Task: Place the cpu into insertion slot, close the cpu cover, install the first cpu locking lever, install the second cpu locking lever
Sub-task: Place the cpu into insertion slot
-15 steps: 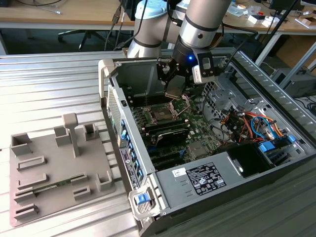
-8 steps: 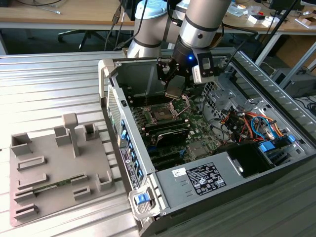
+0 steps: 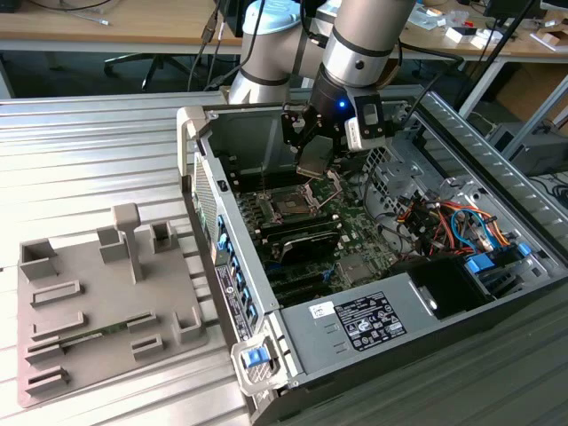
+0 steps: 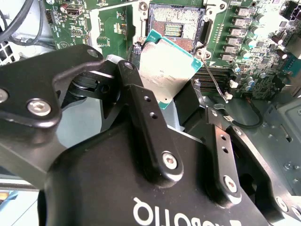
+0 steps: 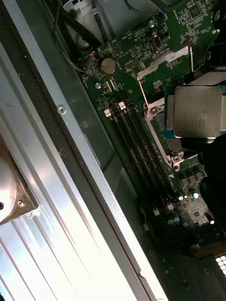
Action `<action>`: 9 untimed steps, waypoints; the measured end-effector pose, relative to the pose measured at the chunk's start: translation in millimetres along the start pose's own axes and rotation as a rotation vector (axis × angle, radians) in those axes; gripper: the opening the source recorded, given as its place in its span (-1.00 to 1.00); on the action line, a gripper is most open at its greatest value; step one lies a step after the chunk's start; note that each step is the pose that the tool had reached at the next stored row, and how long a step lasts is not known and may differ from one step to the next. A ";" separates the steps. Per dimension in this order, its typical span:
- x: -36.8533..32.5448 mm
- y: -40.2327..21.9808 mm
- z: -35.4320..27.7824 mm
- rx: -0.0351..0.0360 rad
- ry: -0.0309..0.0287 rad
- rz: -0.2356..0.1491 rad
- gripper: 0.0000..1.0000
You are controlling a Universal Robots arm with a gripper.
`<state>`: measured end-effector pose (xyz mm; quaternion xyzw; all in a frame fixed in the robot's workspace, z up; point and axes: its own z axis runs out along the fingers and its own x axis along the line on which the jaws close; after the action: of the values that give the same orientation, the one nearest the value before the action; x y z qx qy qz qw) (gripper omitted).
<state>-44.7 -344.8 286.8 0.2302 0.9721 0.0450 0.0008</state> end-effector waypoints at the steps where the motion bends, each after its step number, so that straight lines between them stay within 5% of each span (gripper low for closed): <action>1: 0.0 0.0 0.0 0.0000 -0.0001 0.001 0.09; 9: 0.0 0.0 0.2 -0.0001 -0.0004 0.005 0.09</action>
<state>-44.7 -344.8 286.6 0.2327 0.9715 0.0449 0.0009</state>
